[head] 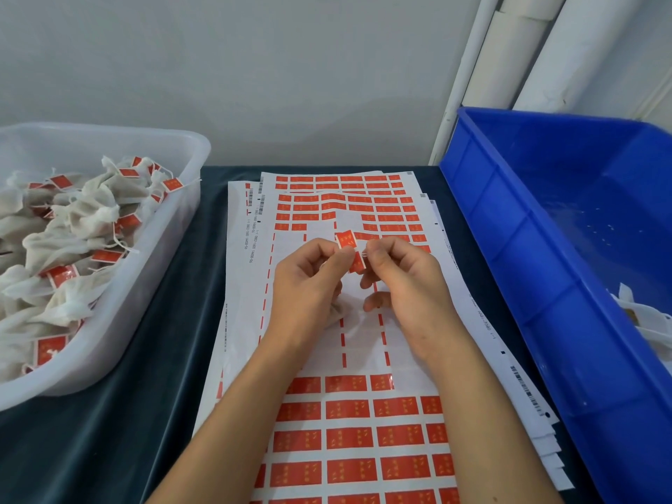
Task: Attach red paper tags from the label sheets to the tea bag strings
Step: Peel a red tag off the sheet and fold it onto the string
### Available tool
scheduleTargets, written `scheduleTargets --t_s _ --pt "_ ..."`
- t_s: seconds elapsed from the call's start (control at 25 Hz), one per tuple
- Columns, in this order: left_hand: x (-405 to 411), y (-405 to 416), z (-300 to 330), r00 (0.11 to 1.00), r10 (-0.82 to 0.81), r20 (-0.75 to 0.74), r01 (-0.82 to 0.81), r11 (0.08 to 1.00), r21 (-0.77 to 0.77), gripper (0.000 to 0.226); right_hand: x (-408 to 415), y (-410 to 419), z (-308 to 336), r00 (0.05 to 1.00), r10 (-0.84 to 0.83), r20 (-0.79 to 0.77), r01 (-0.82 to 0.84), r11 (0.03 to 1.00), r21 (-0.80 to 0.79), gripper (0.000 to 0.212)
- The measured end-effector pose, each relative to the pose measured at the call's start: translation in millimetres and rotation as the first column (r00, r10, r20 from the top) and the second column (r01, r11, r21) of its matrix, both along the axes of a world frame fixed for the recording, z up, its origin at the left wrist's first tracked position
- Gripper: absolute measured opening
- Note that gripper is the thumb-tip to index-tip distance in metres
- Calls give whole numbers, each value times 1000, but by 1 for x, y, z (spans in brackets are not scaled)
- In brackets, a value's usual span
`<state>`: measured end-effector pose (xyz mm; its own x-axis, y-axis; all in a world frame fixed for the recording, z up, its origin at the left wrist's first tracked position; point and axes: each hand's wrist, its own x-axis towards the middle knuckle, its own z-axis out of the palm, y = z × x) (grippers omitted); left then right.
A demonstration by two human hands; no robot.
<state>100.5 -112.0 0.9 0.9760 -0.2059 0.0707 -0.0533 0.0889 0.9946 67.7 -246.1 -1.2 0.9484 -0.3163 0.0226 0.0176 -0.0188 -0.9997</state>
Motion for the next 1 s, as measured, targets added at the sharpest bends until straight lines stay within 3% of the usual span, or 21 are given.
scheduleTargets --t_s 0.44,1.0 --pt "0 -3 -2 999 26 42 -29 996 84 18 1 -1 1 997 -62 39 63 997 -44 22" --pt "0 -4 -6 998 -46 53 43 996 73 20 1 0 0 975 -202 97 216 963 -161 27"
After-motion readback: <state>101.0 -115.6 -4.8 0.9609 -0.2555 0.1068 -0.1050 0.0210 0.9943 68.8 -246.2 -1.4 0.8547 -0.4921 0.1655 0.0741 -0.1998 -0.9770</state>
